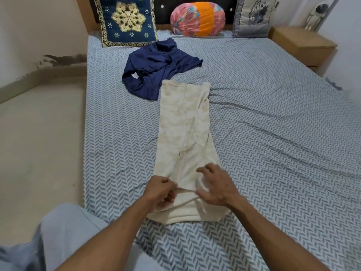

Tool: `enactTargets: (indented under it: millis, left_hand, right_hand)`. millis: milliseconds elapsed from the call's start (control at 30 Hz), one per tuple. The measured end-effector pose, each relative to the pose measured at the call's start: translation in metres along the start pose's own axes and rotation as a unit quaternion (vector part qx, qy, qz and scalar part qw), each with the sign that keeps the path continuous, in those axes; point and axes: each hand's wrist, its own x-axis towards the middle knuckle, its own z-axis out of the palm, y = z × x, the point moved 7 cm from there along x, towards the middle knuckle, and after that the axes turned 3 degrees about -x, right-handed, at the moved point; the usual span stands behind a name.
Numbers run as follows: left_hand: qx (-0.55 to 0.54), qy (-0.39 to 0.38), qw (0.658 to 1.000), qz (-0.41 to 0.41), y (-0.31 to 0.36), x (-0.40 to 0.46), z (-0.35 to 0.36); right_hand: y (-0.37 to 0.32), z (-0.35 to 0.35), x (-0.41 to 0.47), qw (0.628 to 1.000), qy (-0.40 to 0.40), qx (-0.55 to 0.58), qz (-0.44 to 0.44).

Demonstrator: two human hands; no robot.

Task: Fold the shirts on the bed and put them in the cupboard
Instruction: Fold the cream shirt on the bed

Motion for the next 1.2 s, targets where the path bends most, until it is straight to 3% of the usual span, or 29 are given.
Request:
enactTargets:
  millis: [100, 333, 500, 600, 700, 767, 1000, 1033, 1100, 1200]
  left_hand:
    - [-0.053, -0.022, 0.998, 0.012, 0.011, -0.003, 0.001]
    - [-0.028, -0.047, 0.996, 0.065, 0.029, -0.012, -0.005]
    - [0.064, 0.017, 0.998, 0.019, 0.004, -0.009, -0.014]
    - [0.145, 0.033, 0.988, 0.031, 0.001, -0.005, -0.019]
    - [0.289, 0.110, 0.946, 0.102, 0.025, 0.006, -0.025]
    - [0.356, 0.148, 0.909, 0.157, 0.047, 0.015, -0.023]
    - [0.452, 0.090, 0.832, 0.308, 0.129, 0.081, 0.027]
    - [0.455, 0.073, 0.833, 0.306, 0.139, 0.095, 0.032]
    - [0.425, 0.029, 0.868, 0.256, 0.147, 0.118, 0.036]
    - [0.357, -0.033, 0.916, 0.179, 0.147, 0.151, 0.031]
  right_hand:
    - [-0.031, 0.006, 0.018, 0.995, -0.047, -0.056, -0.063]
    - [-0.040, 0.004, 0.006, 0.993, 0.066, 0.035, -0.096]
    - [-0.047, 0.019, 0.003, 0.993, -0.012, 0.034, -0.111]
    - [-0.036, 0.019, 0.000, 0.995, 0.015, 0.063, -0.080]
    - [-0.006, 0.006, 0.010, 0.991, 0.096, 0.097, -0.002]
    - [0.012, 0.003, 0.021, 0.989, 0.096, 0.097, 0.049]
    - [0.043, 0.004, 0.100, 0.990, -0.125, 0.034, 0.055]
    - [0.047, 0.000, 0.115, 0.990, -0.136, 0.020, 0.045]
    - [0.056, -0.014, 0.143, 0.992, -0.114, 0.021, 0.046]
    - [0.085, -0.044, 0.197, 0.989, -0.013, 0.086, 0.122]
